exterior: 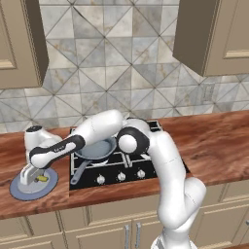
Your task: Pick up the butter stick and place it in the pan. Then turn on the burner for the pan.
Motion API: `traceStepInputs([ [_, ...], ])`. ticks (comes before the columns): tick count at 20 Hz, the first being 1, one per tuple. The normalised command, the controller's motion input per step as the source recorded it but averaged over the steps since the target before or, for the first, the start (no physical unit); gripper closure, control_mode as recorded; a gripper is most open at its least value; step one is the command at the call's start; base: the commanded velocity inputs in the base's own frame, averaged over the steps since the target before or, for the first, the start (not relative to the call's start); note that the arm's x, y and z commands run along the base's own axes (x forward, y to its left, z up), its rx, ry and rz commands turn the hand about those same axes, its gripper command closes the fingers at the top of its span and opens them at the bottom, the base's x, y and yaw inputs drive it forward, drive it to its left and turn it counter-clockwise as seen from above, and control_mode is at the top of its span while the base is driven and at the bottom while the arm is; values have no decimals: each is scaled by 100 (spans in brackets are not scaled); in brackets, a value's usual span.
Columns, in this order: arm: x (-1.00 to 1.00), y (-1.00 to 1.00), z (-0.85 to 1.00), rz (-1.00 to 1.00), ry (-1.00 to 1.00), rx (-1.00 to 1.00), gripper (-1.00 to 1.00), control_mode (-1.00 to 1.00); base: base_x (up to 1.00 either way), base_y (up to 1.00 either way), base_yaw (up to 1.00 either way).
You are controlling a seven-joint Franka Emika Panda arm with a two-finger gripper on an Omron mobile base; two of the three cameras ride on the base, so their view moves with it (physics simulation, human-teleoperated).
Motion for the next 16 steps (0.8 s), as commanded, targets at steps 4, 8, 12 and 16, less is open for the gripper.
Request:
traceStepInputs([
  [4, 0, 0, -51, 0, 0, 0, 100, -100, 0, 0, 0],
  [8, 0, 0, -12, 0, 0, 0, 100, -100, 0, 0, 0],
  [12, -2, -2, 19, 0, 0, 0, 100, -100, 0, 0, 0],
  [16, -16, -14, 36, 0, 0, 0, 100, -100, 0, 0, 0],
])
